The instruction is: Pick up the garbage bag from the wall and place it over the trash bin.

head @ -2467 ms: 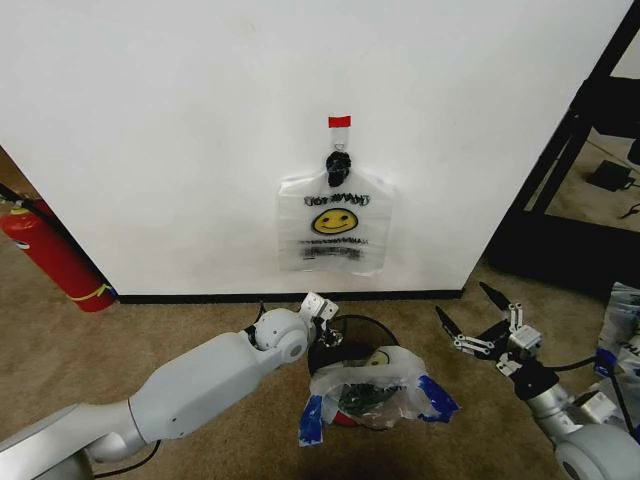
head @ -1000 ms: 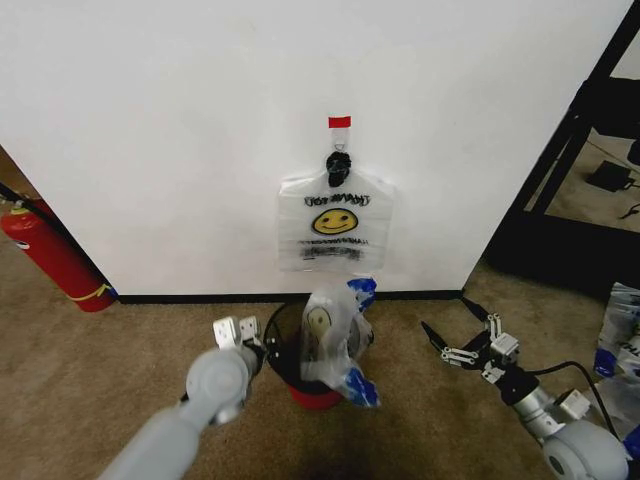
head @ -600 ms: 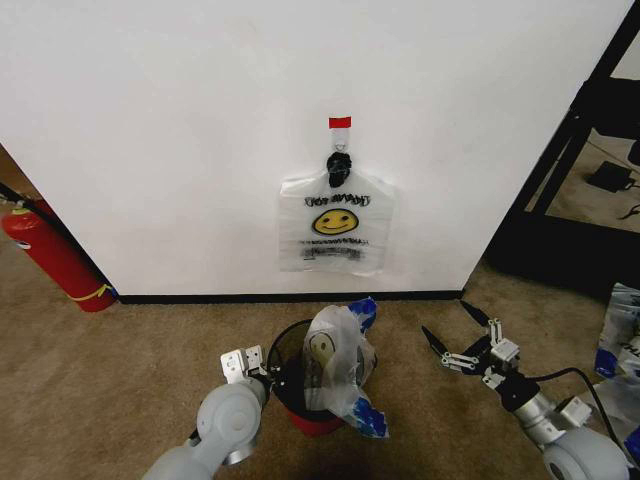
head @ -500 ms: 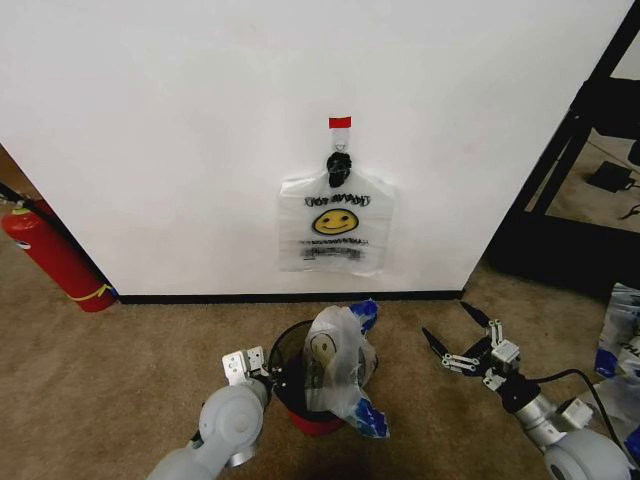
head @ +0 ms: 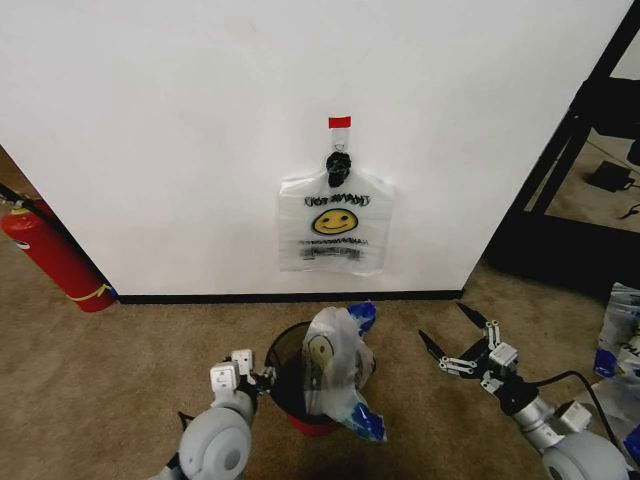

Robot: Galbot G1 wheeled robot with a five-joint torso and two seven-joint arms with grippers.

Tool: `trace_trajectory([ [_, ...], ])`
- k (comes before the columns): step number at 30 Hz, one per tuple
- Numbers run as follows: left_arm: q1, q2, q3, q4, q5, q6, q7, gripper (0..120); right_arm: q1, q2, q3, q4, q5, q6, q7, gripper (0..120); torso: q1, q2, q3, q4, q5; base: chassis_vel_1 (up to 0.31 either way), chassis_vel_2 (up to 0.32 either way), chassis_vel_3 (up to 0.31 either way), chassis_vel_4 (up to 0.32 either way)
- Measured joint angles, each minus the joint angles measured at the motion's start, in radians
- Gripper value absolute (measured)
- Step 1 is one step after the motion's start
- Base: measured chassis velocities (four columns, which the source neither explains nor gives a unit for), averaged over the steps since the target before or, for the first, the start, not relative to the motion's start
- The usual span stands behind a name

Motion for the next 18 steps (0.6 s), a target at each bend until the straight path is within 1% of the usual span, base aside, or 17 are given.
trace_trajectory([
  [1,0.006,0.031,0.002,-0.042,0.055,-0.026,0.061,71,0.009,0.000,-0.007,-0.018,-0.006,-0.001,-0.005,100,0.000,0.000,0.000,0.0001,0.0002,0.000,0.000,0.000,0.000],
  [3,0.003,0.065,0.014,-0.100,0.096,-0.037,0.125,79,0.015,0.000,-0.013,-0.044,-0.013,-0.001,-0.008,100,0.000,0.000,0.000,-0.0002,0.0004,0.000,0.000,0.000,0.000],
  [4,-0.001,0.073,0.020,-0.119,0.101,-0.037,0.141,84,0.016,-0.001,-0.015,-0.051,-0.015,-0.002,-0.008,100,0.000,0.000,0.000,-0.0003,0.0006,0.000,0.000,0.000,0.000],
  [6,-0.021,0.084,0.041,-0.164,0.095,-0.027,0.168,90,0.017,-0.006,-0.017,-0.064,-0.016,-0.005,-0.008,100,0.000,0.000,0.000,-0.0003,0.0004,0.000,0.000,0.000,0.000],
  [8,-0.026,0.084,0.047,-0.173,0.089,-0.023,0.172,93,0.017,-0.008,-0.017,-0.067,-0.016,-0.006,-0.008,100,0.000,0.000,0.000,-0.0004,0.0003,0.000,0.000,0.000,0.000],
  [10,-0.052,0.083,0.083,-0.202,0.054,-0.002,0.185,99,0.022,-0.016,-0.017,-0.084,-0.020,-0.007,-0.002,100,0.000,0.000,0.000,-0.0003,0.0001,0.000,0.000,0.000,0.000],
  [11,-0.074,0.075,0.121,-0.202,0.042,0.010,0.198,100,0.033,-0.020,-0.017,-0.103,-0.024,-0.006,0.027,100,0.000,0.000,0.000,-0.0003,0.0003,0.000,0.000,0.000,0.000],
  [12,-0.097,0.066,0.150,-0.183,0.050,0.013,0.219,100,0.042,-0.023,-0.016,-0.114,-0.026,-0.008,0.064,100,0.000,0.000,0.000,-0.0002,0.0004,0.000,0.000,0.000,0.000],
  [13,-0.114,0.059,0.170,-0.162,0.061,0.014,0.230,100,0.046,-0.024,-0.015,-0.118,-0.026,-0.010,0.085,100,0.000,0.000,0.000,0.0000,0.0003,0.000,0.000,0.000,0.000],
  [14,-0.114,0.059,0.170,-0.162,0.061,0.014,0.230,100,0.046,-0.024,-0.015,-0.118,-0.026,-0.010,0.085,100,0.000,0.000,0.000,0.0000,0.0003,0.000,0.000,0.000,0.000],
  [15,-0.144,0.047,0.203,-0.127,0.083,0.014,0.244,100,0.049,-0.024,-0.014,-0.124,-0.028,-0.012,0.109,100,0.000,0.000,0.000,-0.0001,-0.0001,0.000,0.000,0.000,0.000],
  [18,-0.205,0.021,0.272,-0.068,0.116,0.027,0.261,100,0.049,-0.023,-0.013,-0.136,-0.036,-0.014,0.122,100,0.000,0.000,0.000,-0.0003,0.0001,0.000,0.000,0.000,0.000],
])
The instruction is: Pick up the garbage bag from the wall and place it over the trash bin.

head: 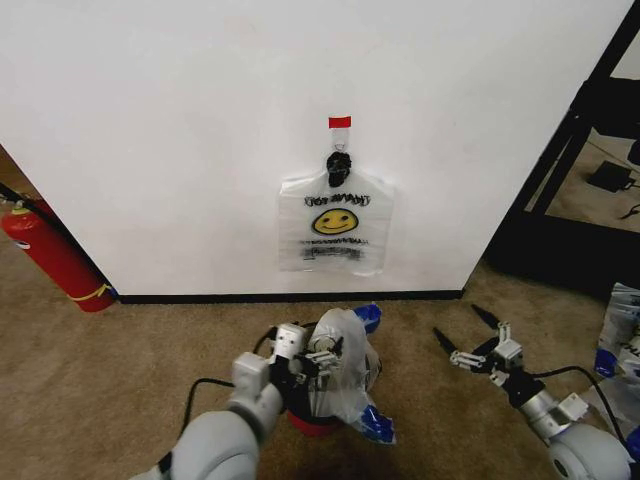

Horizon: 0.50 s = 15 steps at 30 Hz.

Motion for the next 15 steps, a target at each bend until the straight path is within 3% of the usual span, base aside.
trace_trajectory([
  [9,-0.129,-0.094,0.180,0.130,0.079,0.092,-0.046,100,0.007,0.036,-0.019,-0.041,-0.032,0.002,-0.017,100,0.000,0.000,0.000,0.0000,0.0002,0.000,0.000,0.000,0.000],
  [15,-0.168,-0.146,0.240,0.188,0.145,0.139,-0.092,100,0.027,0.034,-0.030,-0.066,-0.030,0.003,-0.030,100,0.000,0.000,0.000,0.0000,0.0001,0.000,0.000,0.000,0.000],
])
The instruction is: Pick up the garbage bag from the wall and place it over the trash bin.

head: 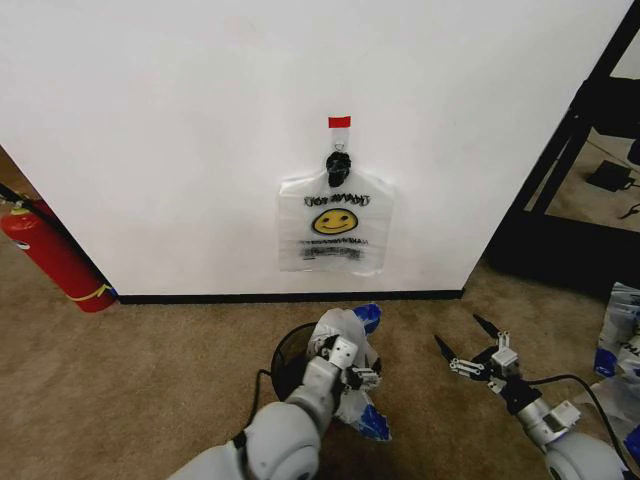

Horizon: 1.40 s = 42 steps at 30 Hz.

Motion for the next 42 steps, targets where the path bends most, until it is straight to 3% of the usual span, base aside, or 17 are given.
trace_trajectory([
  [6,-0.011,0.007,0.006,0.036,0.123,0.001,-0.014,95,0.025,-0.002,-0.019,-0.013,0.006,0.000,-0.007,100,0.000,0.000,0.000,0.0001,-0.0004,0.000,0.000,0.000,0.000],
  [12,0.001,0.065,-0.045,0.038,0.192,0.009,-0.005,94,0.080,-0.003,-0.110,-0.040,0.009,-0.009,-0.009,100,0.000,0.000,0.000,0.0002,0.0000,0.000,0.000,0.000,0.000],
  [16,0.012,0.083,-0.068,0.038,0.188,0.018,-0.005,94,0.117,-0.015,-0.174,-0.040,0.035,-0.034,0.000,100,0.000,0.000,0.000,0.0002,-0.0001,0.000,0.000,0.000,0.000],
  [25,-0.001,0.071,-0.050,0.002,0.033,0.010,-0.010,98,0.157,-0.004,-0.218,-0.037,0.041,-0.057,0.005,100,0.000,0.000,0.000,-0.0001,0.0000,0.000,0.000,0.000,0.000],
  [30,-0.007,0.072,-0.054,0.020,0.027,0.019,-0.018,96,0.179,-0.016,-0.283,-0.018,0.141,-0.100,-0.008,100,0.000,0.000,0.000,-0.0001,-0.0001,0.000,0.000,0.000,0.000],
  [36,-0.003,0.087,-0.088,0.040,0.063,0.023,-0.021,95,0.227,-0.051,-0.379,0.086,0.395,-0.294,-0.004,100,0.000,0.000,0.000,-0.0003,-0.0005,0.000,0.000,0.000,0.000],
  [42,0.031,0.099,-0.126,0.025,0.064,0.022,-0.022,94,0.328,-0.061,-0.462,0.145,0.453,-0.451,0.041,100,0.000,0.000,0.000,0.0004,-0.0004,0.000,0.000,0.000,0.000],
])
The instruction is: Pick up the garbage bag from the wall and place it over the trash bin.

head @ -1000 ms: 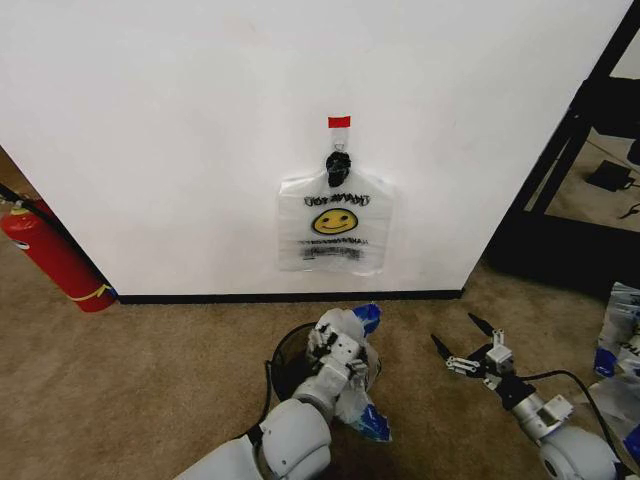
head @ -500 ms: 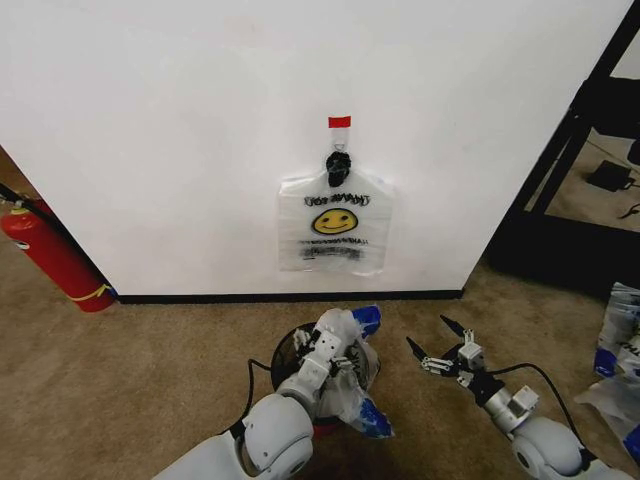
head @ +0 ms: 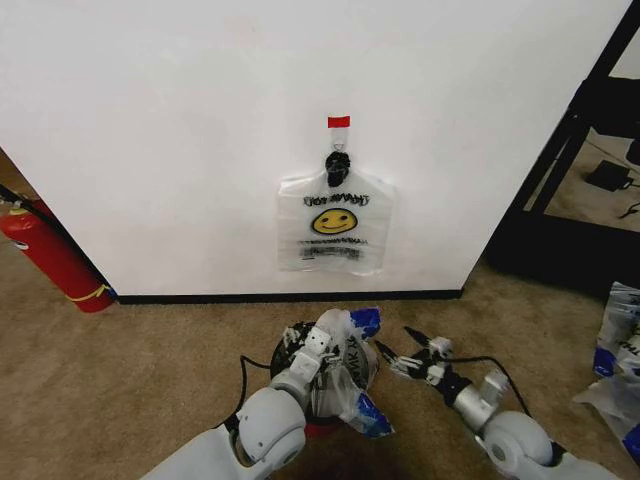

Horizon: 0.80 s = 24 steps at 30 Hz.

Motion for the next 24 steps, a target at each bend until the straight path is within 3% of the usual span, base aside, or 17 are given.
trace_trajectory([
  [5,0.013,0.002,-0.018,-0.007,0.001,-0.001,-0.001,94,0.109,-0.002,-0.095,-0.007,-0.015,-0.096,0.042,100,0.000,0.000,0.000,-0.0001,0.0002,0.000,0.000,0.000,0.000],
  [10,0.025,-0.019,-0.019,-0.004,0.001,-0.009,-0.001,94,0.188,0.012,-0.163,-0.025,-0.070,-0.255,0.135,100,0.000,0.000,0.000,-0.0004,0.0003,0.000,0.000,0.000,0.000],
  [16,0.031,-0.036,-0.013,0.000,0.007,-0.013,-0.001,94,0.221,0.028,-0.193,-0.042,-0.075,-0.324,0.160,100,0.000,0.000,0.000,-0.0005,0.0003,0.000,0.000,0.000,0.000],
  [23,0.035,-0.037,-0.013,-0.001,0.012,-0.014,-0.001,94,0.230,0.054,-0.213,-0.051,-0.074,-0.345,0.160,86,0.000,0.000,0.000,-0.0004,0.0004,0.000,0.000,0.000,0.000],
  [24,0.035,-0.035,-0.014,-0.002,0.012,-0.014,-0.001,94,0.228,0.054,-0.214,-0.051,-0.074,-0.351,0.161,79,0.000,0.000,0.000,-0.0004,0.0003,0.000,0.000,0.000,0.000],
])
